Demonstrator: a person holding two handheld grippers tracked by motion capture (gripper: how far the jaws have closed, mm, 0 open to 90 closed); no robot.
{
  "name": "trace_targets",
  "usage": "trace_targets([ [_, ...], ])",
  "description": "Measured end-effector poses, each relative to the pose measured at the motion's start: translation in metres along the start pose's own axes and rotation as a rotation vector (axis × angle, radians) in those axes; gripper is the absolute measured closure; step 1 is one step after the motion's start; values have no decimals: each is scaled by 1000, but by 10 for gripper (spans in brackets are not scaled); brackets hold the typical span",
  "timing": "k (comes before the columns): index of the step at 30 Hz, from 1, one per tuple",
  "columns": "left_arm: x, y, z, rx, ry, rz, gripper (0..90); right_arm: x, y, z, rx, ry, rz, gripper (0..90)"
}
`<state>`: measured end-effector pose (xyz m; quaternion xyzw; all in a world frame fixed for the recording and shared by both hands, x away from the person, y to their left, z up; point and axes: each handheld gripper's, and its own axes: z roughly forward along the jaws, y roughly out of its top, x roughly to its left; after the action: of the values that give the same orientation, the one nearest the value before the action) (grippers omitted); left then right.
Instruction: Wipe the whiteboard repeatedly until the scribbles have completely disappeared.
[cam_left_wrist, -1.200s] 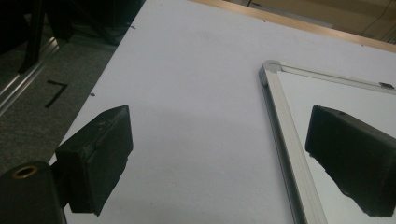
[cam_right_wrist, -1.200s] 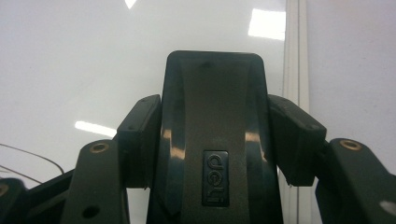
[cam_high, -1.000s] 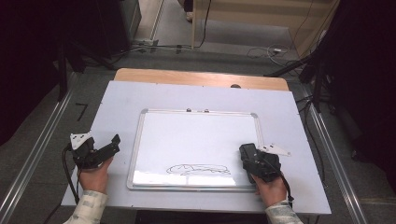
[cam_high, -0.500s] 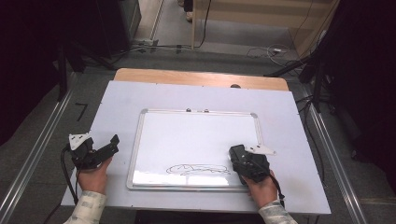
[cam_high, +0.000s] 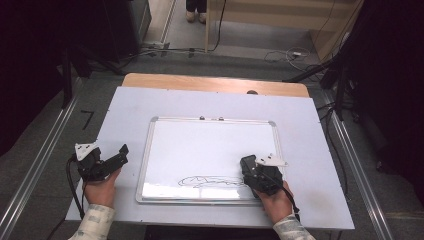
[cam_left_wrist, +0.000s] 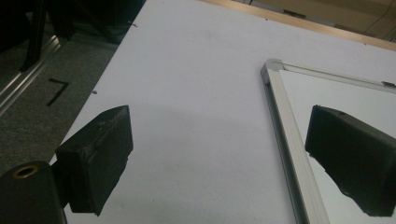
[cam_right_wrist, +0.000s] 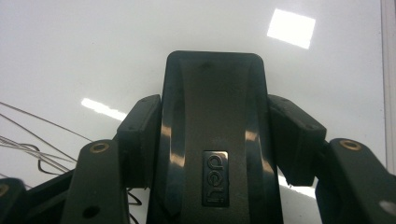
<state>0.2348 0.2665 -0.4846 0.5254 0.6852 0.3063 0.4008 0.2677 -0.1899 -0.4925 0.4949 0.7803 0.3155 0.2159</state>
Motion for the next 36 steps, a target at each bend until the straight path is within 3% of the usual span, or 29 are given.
trace_targets([
  [36,-2,0,2,7,-6,-2,82,22,8,9,-7,44,-35,385],
])
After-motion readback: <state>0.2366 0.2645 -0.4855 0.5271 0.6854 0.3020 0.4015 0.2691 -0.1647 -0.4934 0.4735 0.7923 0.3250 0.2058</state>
